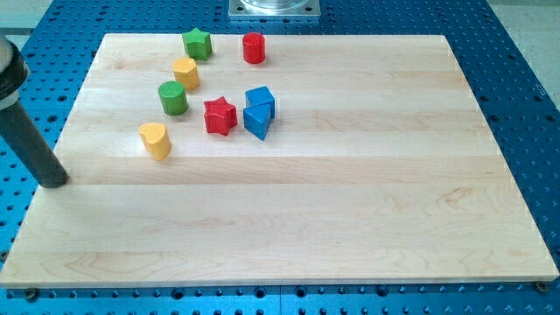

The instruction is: Move the yellow hexagon to the left of the green star

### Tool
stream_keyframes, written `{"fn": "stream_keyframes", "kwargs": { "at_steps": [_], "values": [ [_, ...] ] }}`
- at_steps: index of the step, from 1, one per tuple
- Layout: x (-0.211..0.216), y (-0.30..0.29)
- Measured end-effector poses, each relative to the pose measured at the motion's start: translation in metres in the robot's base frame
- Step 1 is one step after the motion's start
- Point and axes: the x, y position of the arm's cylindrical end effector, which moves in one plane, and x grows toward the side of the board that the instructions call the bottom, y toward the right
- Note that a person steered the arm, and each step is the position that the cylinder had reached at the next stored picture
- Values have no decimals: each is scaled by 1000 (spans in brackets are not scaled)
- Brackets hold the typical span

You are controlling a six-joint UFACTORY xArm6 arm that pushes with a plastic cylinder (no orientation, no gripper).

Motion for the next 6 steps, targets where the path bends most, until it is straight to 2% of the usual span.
{"fn": "stream_keyframes", "kwargs": {
  "at_steps": [2, 4, 5, 6],
  "values": [
    [21, 10],
    [24, 90],
    [-12, 118],
    [-66, 108]
  ]
}}
